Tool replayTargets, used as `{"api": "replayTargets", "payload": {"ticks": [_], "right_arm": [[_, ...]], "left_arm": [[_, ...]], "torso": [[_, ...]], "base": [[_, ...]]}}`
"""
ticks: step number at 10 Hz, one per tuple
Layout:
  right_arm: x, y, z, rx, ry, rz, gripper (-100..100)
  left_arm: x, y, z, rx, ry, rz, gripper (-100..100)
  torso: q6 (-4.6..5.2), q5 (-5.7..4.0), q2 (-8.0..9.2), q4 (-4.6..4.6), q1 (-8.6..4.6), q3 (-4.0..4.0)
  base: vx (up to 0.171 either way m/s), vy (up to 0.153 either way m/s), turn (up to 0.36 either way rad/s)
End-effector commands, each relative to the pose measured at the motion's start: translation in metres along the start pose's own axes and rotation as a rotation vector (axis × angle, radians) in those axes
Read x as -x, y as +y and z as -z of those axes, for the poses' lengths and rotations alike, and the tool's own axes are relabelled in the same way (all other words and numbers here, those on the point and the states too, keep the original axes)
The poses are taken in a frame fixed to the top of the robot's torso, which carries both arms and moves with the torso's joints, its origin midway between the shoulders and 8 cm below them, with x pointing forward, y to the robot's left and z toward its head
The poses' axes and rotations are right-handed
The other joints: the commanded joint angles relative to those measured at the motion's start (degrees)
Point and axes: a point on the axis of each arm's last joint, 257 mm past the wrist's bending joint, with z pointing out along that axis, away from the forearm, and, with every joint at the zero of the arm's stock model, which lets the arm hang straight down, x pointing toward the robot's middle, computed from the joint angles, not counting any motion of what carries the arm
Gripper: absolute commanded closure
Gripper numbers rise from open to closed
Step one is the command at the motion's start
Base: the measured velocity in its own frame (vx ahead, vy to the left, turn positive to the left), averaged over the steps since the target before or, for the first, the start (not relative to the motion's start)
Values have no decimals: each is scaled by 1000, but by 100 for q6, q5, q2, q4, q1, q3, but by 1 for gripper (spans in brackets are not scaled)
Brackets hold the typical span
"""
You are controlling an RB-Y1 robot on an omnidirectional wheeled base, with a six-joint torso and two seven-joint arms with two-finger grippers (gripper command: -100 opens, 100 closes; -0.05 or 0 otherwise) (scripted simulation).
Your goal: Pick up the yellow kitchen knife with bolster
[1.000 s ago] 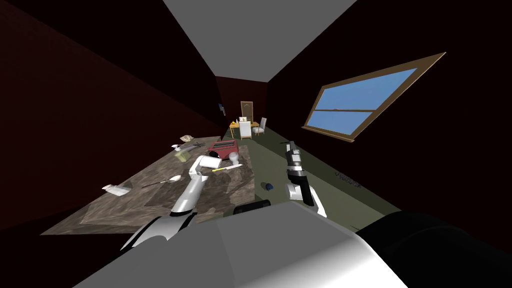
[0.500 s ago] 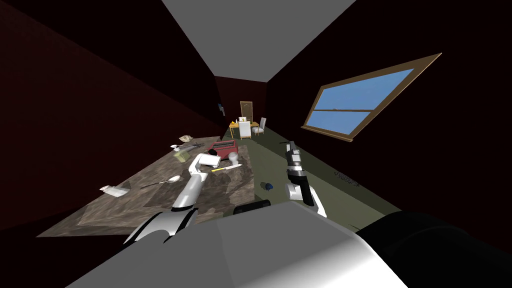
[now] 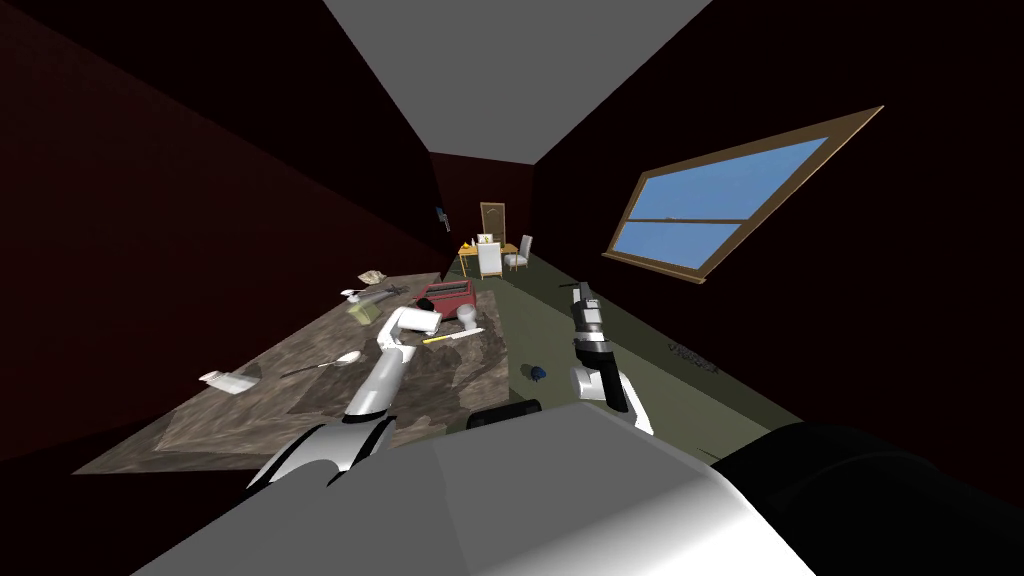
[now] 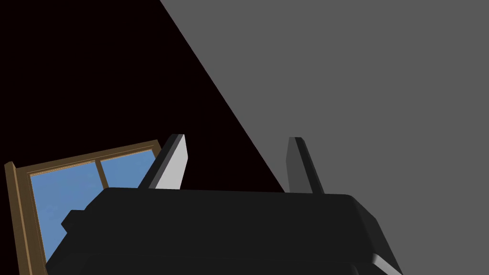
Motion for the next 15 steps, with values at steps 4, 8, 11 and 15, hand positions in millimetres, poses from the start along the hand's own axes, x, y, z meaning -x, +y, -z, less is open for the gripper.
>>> {"api": "replayTargets", "payload": {"ticks": [4, 8, 11, 15], "right_arm": [[0, 0, 0, 0, 0, 0, 0], [0, 0, 0, 0, 0, 0, 0], [0, 0, 0, 0, 0, 0, 0], [0, 0, 0, 0, 0, 0, 0]], "left_arm": [[6, -2, -3, 87, 34, 24, -100], [7, -5, -2, 144, 76, 46, -100], [3, -7, 0, 207, 127, 59, -100], [-6, -4, 1, 282, 177, 56, -100]], "torso": [[0, 0, -2, 0, 2, -1], [0, 0, -1, 0, 1, -1], [-1, 0, -2, 0, 2, -1], [0, 1, -3, -1, 3, -2]], "base": [[0, 0, 0], [-1, -1, -4], [-2, -2, -7], [2, 3, 8]]}}
